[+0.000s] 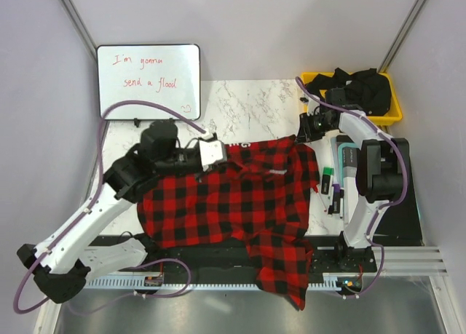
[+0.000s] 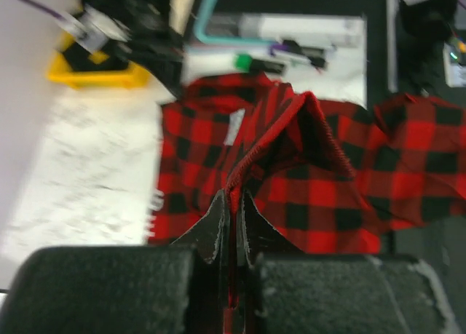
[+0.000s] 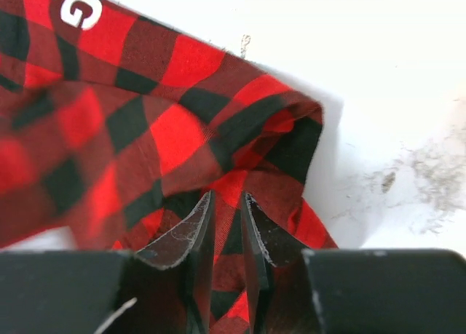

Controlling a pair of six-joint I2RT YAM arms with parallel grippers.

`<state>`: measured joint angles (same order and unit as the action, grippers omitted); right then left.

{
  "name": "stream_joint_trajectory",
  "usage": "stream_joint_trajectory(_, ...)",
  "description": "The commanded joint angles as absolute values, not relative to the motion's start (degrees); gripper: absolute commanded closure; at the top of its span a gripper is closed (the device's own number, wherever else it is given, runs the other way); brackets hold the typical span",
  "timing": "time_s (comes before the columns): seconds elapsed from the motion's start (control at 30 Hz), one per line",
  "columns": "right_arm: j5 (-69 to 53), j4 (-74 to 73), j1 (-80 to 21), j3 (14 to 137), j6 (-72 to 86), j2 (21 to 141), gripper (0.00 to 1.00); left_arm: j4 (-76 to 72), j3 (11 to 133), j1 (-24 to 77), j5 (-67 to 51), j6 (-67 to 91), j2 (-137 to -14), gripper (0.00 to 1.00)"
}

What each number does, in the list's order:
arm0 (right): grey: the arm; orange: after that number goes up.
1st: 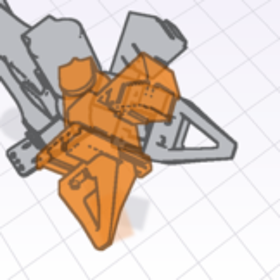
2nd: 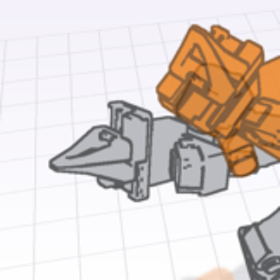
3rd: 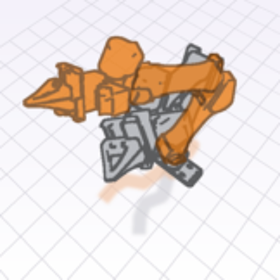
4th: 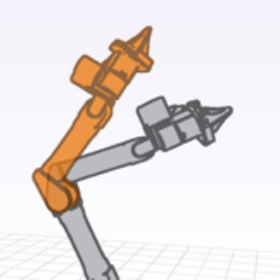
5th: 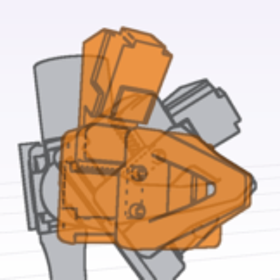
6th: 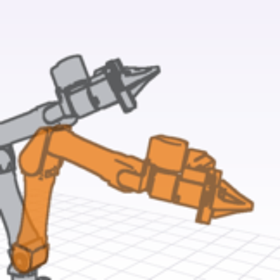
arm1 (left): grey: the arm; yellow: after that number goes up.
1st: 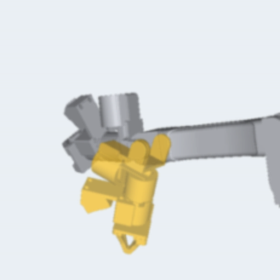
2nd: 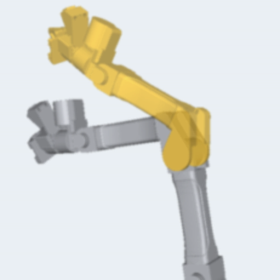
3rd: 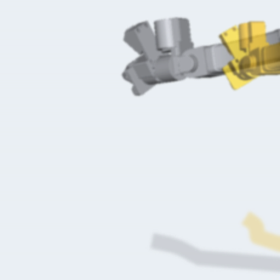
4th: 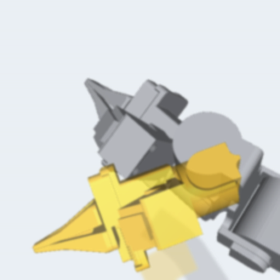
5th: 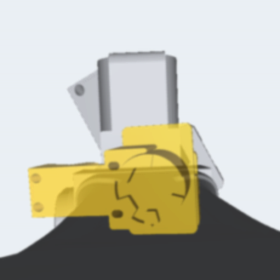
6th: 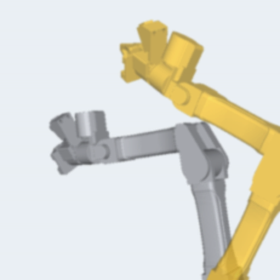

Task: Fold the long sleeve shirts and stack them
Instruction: Fold the shirt

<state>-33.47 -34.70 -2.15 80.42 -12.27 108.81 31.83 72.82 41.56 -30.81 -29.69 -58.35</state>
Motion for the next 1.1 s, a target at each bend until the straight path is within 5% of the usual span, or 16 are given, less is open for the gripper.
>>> stream_joint_trajectory(0.0, -34.2, -34.5, -1.6, 84.2, -14.4, 103.5, 0.72, 35.3, 62.2, 44.0, -34.4, -22.9, -57.1, 0.98)
stream_joint_trajectory(0.27, -35.3, -33.4, -9.0, 83.9, -14.9, 104.0, 0.71, 34.3, 55.5, 53.9, -35.2, -18.6, -59.2, 0.98)
stream_joint_trajectory(0.83, -22.8, -33.5, -10.0, 86.2, -15.6, 118.0, 0.74, 40.0, 59.2, 53.4, -33.9, -14.3, -55.5, 0.98)
stream_joint_trajectory(1.07, -26.2, -37.8, -10.1, 87.3, -20.0, 114.9, 0.69, 36.3, 54.1, 33.2, -31.0, -5.8, -53.7, 0.98)
